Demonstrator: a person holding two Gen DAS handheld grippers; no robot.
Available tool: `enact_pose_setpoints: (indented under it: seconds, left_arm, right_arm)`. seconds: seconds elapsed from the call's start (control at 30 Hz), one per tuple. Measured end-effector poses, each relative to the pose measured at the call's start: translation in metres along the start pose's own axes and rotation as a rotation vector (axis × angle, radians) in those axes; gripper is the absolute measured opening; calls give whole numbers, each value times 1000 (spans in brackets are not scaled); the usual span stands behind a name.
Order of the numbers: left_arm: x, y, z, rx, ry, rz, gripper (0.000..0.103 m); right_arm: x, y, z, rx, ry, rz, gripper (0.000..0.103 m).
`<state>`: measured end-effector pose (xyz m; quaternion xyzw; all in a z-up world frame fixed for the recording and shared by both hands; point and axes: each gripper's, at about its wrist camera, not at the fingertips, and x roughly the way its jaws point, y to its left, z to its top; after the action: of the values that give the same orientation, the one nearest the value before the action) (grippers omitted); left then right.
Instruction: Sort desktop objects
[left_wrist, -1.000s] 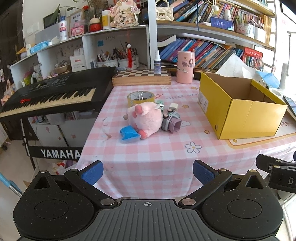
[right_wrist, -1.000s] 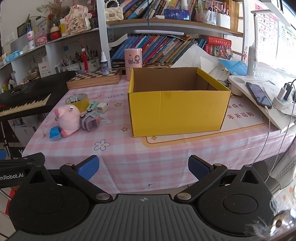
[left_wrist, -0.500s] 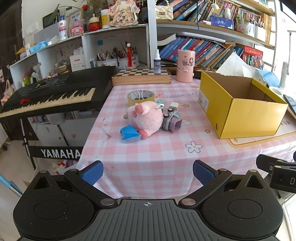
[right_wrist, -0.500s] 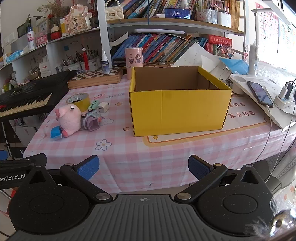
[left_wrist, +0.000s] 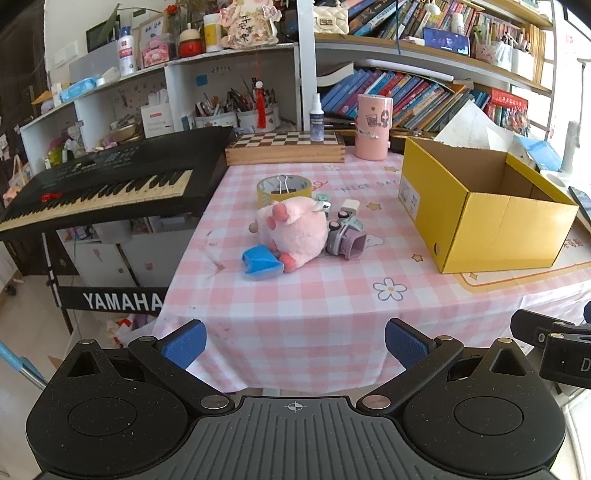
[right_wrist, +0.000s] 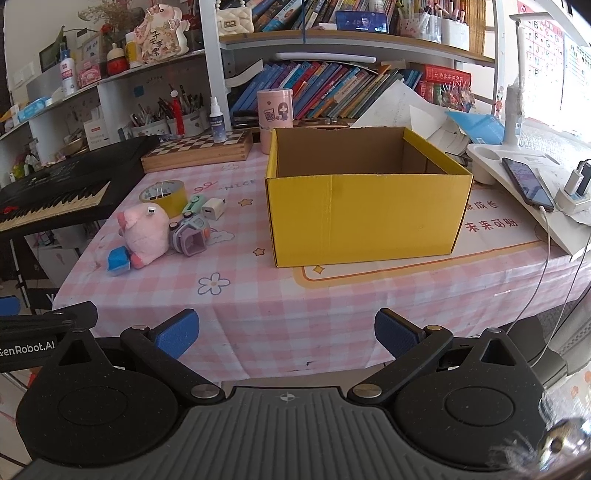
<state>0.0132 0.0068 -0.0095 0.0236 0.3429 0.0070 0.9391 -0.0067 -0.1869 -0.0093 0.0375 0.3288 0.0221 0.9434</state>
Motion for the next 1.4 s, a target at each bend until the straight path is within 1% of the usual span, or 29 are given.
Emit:
enact_pose_setpoints:
  seconds: [0.6,0.9,1.0,1.27,1.4]
  left_arm:
    - [8,-3,1,14,30,-8,103]
    - [8,-4,1,17,22,-10,103]
    - [7,-5,2,17,18,-10,103]
    - [5,-9,2,26,11,-19,103]
    - [5,-11,1,34,11,-25,103]
  right_arm:
    - [5,1,0,-16,21,-1,101]
    - [5,1,-1,-22,16,-5,101]
    - [3,1,-1,-30,3,-27,98]
    - [1,-3,-1,-37,-6,-31,93]
    - [1,-4,0,-37,-4,-28,92]
